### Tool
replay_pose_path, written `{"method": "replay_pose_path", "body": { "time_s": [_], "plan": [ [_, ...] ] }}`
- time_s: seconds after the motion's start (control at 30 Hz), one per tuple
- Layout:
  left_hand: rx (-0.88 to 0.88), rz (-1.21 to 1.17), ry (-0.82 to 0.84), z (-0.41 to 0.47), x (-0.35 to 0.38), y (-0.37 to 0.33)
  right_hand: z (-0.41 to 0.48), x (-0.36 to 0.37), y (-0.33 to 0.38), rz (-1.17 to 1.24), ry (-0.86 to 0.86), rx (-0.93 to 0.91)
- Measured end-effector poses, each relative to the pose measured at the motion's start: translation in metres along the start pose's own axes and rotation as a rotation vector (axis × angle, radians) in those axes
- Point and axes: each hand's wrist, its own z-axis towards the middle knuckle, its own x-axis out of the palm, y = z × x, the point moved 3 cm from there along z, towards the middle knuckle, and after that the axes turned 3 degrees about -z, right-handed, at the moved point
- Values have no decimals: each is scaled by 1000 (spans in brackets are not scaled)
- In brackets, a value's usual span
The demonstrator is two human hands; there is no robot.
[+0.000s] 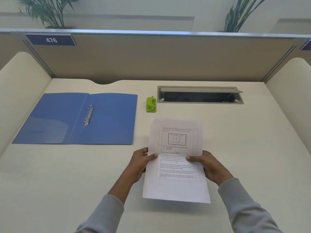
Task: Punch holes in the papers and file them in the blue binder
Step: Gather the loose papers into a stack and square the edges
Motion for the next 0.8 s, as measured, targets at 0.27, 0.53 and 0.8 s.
{"method": "replay_pose_path", "body": {
  "time_s": [0.27,0.53,0.8],
  "plan": [
    [-48,-35,-43,4,3,19,3,-5,-12,-36,-23,0],
    [-57,79,-106,11,13,27,10,-16,-18,-72,-122,-19],
    [-11,150,-148,20,28,16,17,-31,-10,-73,-170,-47]
  ]
}}
